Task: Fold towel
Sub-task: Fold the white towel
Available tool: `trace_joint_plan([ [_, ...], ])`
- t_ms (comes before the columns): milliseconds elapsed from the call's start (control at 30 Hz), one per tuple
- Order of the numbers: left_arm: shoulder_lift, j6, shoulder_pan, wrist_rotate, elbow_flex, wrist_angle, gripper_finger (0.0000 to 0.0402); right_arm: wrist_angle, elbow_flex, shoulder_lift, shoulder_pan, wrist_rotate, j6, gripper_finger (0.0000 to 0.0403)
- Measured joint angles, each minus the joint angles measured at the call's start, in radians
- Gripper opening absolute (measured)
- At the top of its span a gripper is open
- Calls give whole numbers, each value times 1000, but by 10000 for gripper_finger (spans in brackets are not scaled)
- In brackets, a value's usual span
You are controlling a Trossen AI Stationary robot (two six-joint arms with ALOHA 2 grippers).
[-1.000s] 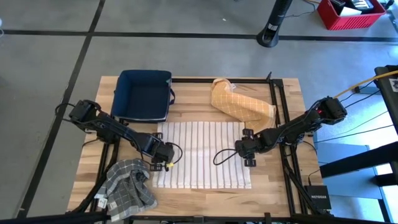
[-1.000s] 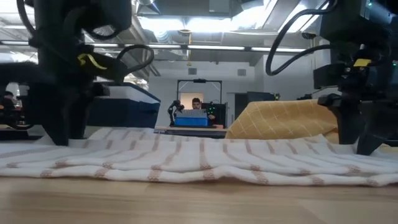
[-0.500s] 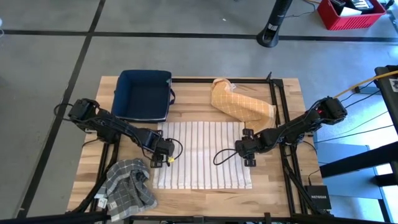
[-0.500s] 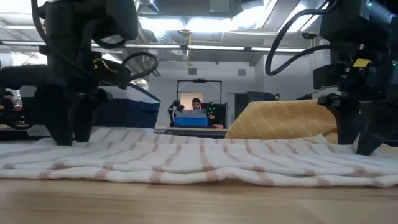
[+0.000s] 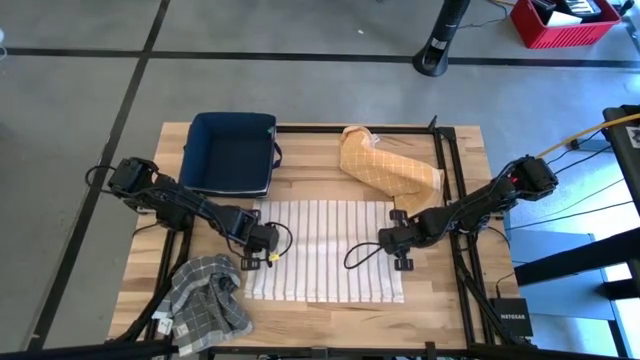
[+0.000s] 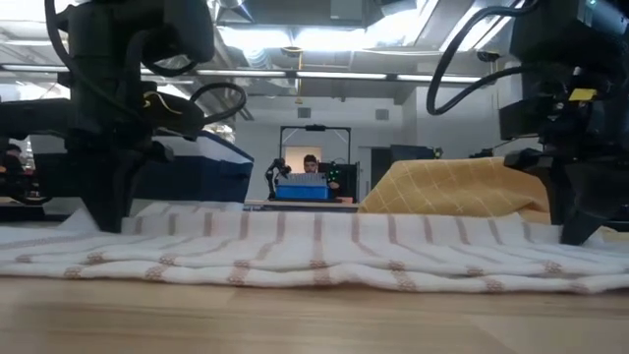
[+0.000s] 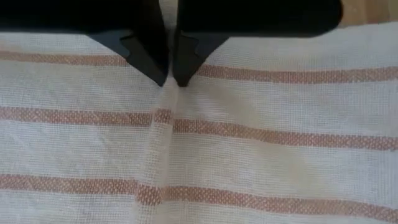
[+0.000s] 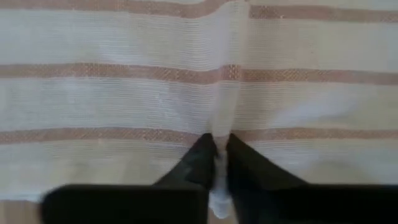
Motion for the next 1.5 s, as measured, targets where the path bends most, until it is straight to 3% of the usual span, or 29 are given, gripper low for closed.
trace_joint_plan([
  [200, -11, -39, -39, -128, 47, -111, 3, -54, 14, -15, 0, 41, 10, 12],
  [500, -136, -105, -87, -273, 274, -411, 2, -316, 164, -177, 0, 140, 8, 6],
  [767, -233, -117, -52, -515, 397, -624, 2, -551, 341, -290, -2, 372, -7, 5],
  [933, -270, -125, -21, -544, 397, -643, 1, -576, 394, -316, -2, 487, -18, 5],
  [1133, -273, -127, -30, -412, 397, -629, 2, -549, 406, -316, -2, 391, -20, 5],
  [1500, -273, -180, -132, -330, 469, -630, 2, -517, 417, -337, -1, 160, 64, 4],
])
